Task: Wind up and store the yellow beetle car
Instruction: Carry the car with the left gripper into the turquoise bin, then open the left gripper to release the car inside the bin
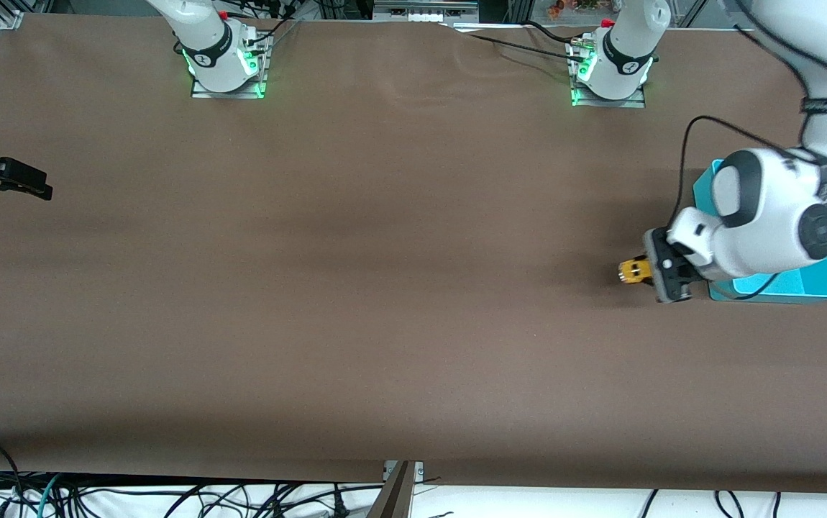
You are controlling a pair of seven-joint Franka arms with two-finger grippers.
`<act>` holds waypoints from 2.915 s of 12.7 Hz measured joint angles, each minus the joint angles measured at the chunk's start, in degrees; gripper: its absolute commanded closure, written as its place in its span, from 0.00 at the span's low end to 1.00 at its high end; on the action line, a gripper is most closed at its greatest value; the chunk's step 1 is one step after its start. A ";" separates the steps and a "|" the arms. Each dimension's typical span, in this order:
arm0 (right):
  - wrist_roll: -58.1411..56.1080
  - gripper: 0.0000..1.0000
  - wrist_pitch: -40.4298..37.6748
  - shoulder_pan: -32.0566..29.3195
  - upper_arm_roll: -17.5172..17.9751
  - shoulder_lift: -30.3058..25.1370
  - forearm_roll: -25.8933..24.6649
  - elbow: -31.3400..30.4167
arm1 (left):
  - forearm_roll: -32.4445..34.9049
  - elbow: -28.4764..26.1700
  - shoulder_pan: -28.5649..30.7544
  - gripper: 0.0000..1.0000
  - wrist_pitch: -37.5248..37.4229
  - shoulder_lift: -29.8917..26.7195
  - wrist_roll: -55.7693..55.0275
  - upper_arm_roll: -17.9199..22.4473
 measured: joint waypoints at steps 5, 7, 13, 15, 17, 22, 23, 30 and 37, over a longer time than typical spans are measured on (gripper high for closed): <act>0.00 0.00 0.00 0.00 0.00 0.00 0.00 0.00 | 7.94 -3.97 9.17 1.00 -5.08 -8.13 10.74 0.18; 0.00 0.00 0.00 0.00 0.00 0.00 0.00 0.00 | 9.91 -6.76 13.10 1.00 -5.07 -9.82 17.58 0.21; 0.00 0.00 0.00 0.00 0.00 0.00 0.00 0.00 | 16.08 -17.15 23.43 1.00 4.40 -8.86 31.01 0.25; 0.00 0.00 0.00 0.00 0.00 0.00 0.00 0.00 | 17.73 -19.80 27.68 1.00 7.33 -7.54 34.94 0.29; 0.00 0.00 0.01 0.00 0.00 0.00 0.00 0.00 | 18.81 -21.80 30.56 1.00 10.21 -6.46 36.23 0.30; 0.00 0.00 0.01 -0.02 -0.01 0.00 0.00 0.00 | 18.81 -26.75 34.20 1.00 19.71 -0.54 36.35 0.25; 0.00 0.00 0.01 -0.02 -0.01 0.00 0.00 0.00 | 18.81 -26.72 34.24 1.00 20.07 0.03 36.35 0.22; 0.02 0.00 0.01 -0.03 -0.04 0.09 0.00 0.00 | 18.81 -26.28 34.22 0.00 20.50 -0.24 36.18 -0.12; 0.03 0.00 0.05 -0.04 -0.09 0.33 0.00 0.00 | 12.98 -23.87 32.04 0.01 16.56 -10.71 28.49 -3.29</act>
